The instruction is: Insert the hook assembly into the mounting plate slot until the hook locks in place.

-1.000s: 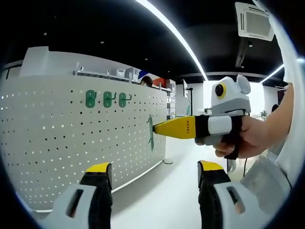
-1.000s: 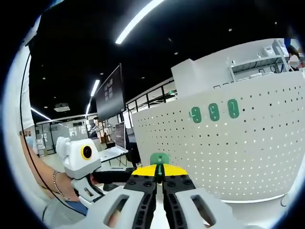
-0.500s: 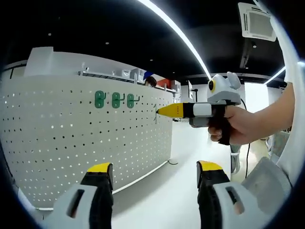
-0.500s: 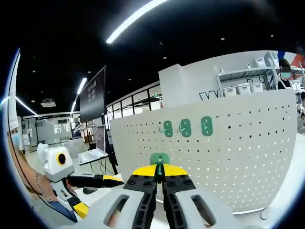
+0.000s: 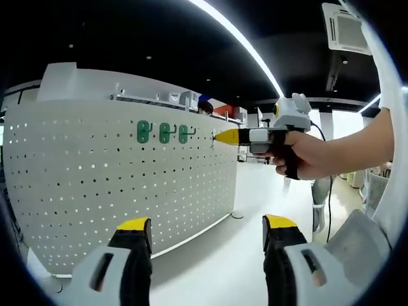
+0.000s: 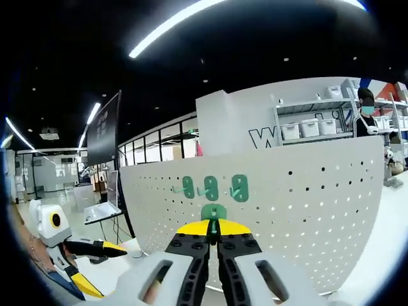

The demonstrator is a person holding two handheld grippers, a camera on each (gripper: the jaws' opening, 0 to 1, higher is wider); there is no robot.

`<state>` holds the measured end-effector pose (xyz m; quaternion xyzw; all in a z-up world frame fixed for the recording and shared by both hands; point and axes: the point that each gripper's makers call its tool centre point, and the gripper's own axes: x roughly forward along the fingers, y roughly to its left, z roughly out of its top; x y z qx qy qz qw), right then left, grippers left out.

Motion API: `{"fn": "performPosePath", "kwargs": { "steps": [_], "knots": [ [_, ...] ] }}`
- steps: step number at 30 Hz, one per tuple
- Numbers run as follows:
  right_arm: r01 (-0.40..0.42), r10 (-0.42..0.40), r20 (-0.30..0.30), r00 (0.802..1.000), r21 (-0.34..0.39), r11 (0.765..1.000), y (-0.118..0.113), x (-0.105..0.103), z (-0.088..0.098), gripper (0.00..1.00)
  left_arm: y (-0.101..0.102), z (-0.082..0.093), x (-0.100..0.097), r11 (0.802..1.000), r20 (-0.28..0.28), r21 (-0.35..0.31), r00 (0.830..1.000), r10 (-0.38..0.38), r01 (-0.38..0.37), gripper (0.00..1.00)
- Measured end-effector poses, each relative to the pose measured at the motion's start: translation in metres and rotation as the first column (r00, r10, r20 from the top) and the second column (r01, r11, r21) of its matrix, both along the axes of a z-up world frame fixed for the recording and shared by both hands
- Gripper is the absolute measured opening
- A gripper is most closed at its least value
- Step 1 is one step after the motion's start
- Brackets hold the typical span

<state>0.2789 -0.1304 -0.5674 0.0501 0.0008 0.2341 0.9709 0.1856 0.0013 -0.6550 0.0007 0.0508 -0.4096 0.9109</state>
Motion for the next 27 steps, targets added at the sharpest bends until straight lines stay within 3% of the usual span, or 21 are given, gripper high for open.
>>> {"fn": "performPosePath", "kwargs": {
  "steps": [11,27],
  "knots": [
    [0.065,-0.065,0.029,0.997,-0.014,0.998,-0.024,0.024,0.014,0.00,0.008,-0.001,0.001,1.000,-0.003,0.003,1.000,0.029,-0.029,0.73],
    [0.114,-0.109,0.080,0.991,-0.068,0.991,-0.038,0.050,0.025,0.00,0.017,-0.004,0.002,0.998,-0.010,0.017,0.998,0.058,-0.058,0.72]
  ]
}}
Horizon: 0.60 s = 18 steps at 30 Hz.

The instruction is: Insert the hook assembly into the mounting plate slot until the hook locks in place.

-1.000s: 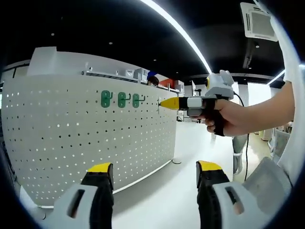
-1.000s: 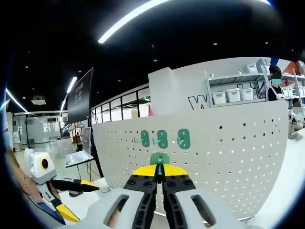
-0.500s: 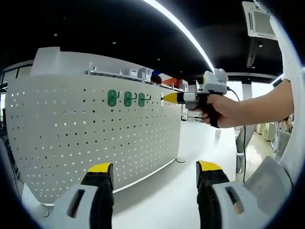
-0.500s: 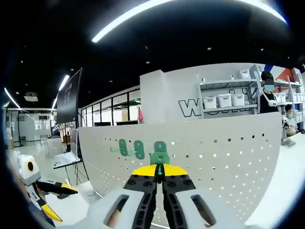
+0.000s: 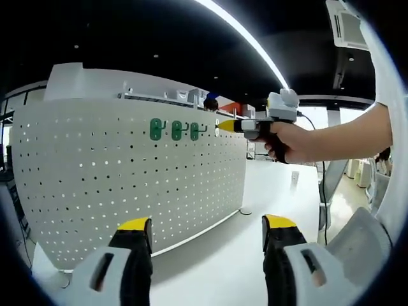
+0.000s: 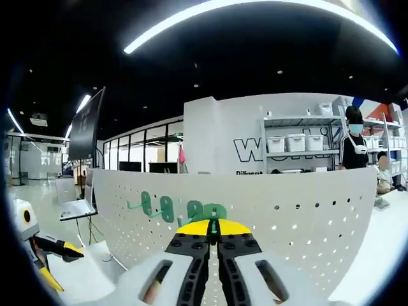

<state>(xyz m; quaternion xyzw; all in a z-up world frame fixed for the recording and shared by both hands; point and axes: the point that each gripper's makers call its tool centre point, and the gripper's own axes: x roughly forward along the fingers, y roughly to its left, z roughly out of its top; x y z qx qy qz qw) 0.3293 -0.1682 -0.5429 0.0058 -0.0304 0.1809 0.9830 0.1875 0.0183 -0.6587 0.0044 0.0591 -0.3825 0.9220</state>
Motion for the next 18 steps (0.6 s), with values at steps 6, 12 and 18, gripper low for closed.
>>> {"fn": "performPosePath", "kwargs": {
  "steps": [6,12,18],
  "knots": [
    [0.022,-0.022,0.015,1.000,-0.033,0.999,-0.007,0.009,0.002,0.00,0.001,-0.001,0.000,1.000,-0.004,0.004,1.000,0.007,-0.007,0.72],
    [0.051,-0.050,0.011,0.999,-0.045,0.998,-0.012,0.015,0.000,0.00,0.003,-0.002,0.001,1.000,-0.007,0.008,1.000,0.014,-0.014,0.72],
    [0.050,-0.049,0.014,0.999,-0.035,0.998,-0.009,0.018,-0.001,0.00,0.004,-0.005,0.001,1.000,-0.012,0.017,1.000,0.015,-0.015,0.72]
  ]
}}
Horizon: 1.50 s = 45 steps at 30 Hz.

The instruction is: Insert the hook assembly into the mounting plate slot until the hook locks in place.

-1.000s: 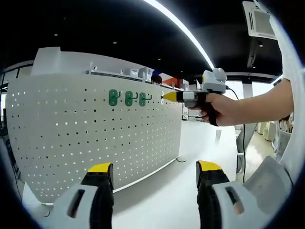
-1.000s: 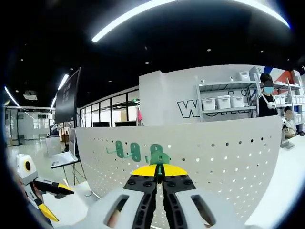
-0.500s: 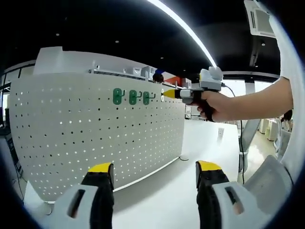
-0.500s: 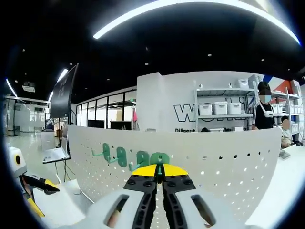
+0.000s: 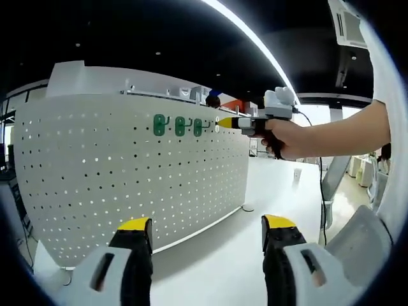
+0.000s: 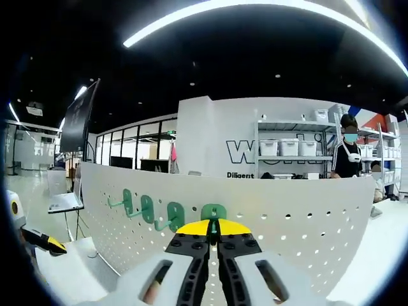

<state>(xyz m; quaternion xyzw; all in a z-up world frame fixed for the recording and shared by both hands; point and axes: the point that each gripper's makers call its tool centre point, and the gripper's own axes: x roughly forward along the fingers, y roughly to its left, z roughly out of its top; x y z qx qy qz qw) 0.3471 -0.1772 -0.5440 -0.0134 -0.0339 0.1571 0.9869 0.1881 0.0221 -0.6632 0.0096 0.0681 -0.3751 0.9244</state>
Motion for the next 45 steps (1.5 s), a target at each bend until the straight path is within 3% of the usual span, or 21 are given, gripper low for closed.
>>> {"fn": "performPosePath", "kwargs": {
  "steps": [21,31,45],
  "knots": [
    [0.024,-0.024,0.010,1.000,-0.004,1.000,0.000,0.011,-0.007,0.00,0.002,-0.003,0.003,1.000,-0.010,0.013,1.000,0.004,-0.004,0.71],
    [0.132,-0.130,0.038,0.991,-0.054,0.990,0.003,0.014,-0.007,0.01,0.004,-0.004,0.003,1.000,-0.012,0.018,1.000,0.006,-0.005,0.70],
    [0.214,-0.214,0.025,0.977,0.009,0.977,0.001,0.015,-0.009,0.01,0.003,-0.006,0.000,1.000,-0.014,0.006,1.000,0.003,-0.002,0.70]
  ]
}}
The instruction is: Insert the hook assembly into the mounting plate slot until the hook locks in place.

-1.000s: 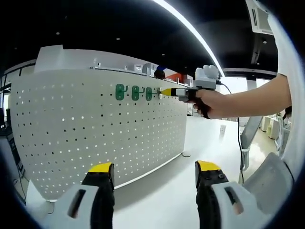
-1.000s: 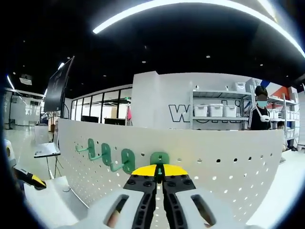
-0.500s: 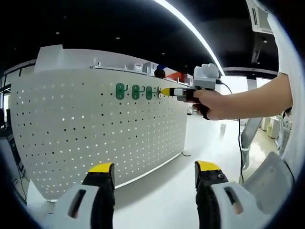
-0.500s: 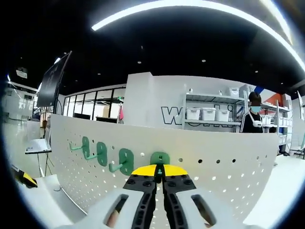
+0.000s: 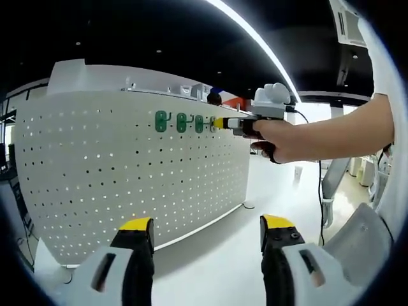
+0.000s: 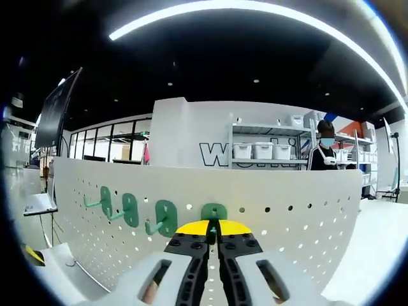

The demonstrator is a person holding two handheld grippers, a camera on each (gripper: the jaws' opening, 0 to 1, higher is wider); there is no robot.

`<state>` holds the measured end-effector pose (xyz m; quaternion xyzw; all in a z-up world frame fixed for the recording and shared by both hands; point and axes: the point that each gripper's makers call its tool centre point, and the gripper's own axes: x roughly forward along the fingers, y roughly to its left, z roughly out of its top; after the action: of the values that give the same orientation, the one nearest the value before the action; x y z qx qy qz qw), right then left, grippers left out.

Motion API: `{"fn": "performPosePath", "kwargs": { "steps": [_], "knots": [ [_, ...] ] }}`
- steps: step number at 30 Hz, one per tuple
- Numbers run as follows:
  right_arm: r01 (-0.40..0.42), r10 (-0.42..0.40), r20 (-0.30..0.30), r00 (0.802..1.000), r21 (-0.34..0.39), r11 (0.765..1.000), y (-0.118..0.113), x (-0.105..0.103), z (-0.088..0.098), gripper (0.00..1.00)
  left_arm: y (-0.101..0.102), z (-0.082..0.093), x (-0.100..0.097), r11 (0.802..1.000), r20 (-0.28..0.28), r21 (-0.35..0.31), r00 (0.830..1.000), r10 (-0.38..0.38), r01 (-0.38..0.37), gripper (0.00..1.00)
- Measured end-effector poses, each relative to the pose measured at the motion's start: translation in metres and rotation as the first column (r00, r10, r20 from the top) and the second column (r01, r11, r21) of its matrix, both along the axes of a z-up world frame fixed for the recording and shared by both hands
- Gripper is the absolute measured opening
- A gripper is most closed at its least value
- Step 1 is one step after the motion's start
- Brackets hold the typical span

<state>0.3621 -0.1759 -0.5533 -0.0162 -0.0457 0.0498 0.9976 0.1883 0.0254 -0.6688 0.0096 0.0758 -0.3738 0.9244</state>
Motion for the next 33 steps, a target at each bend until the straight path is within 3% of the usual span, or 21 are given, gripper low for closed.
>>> {"fn": "performPosePath", "kwargs": {
  "steps": [19,28,33],
  "knots": [
    [-0.024,0.024,-0.001,1.000,-0.008,1.000,0.000,-0.001,-0.002,0.04,0.002,0.000,-0.001,1.000,0.000,-0.004,1.000,0.005,-0.005,0.69],
    [-0.102,0.102,0.005,0.995,0.019,0.995,0.008,-0.010,-0.007,0.30,0.002,0.002,0.001,1.000,0.006,-0.005,1.000,0.007,-0.007,0.70],
    [-0.127,0.127,-0.029,0.992,-0.006,0.992,0.010,-0.013,-0.016,0.43,0.000,0.003,0.001,1.000,0.007,-0.005,1.000,0.003,-0.003,0.70]
  ]
}}
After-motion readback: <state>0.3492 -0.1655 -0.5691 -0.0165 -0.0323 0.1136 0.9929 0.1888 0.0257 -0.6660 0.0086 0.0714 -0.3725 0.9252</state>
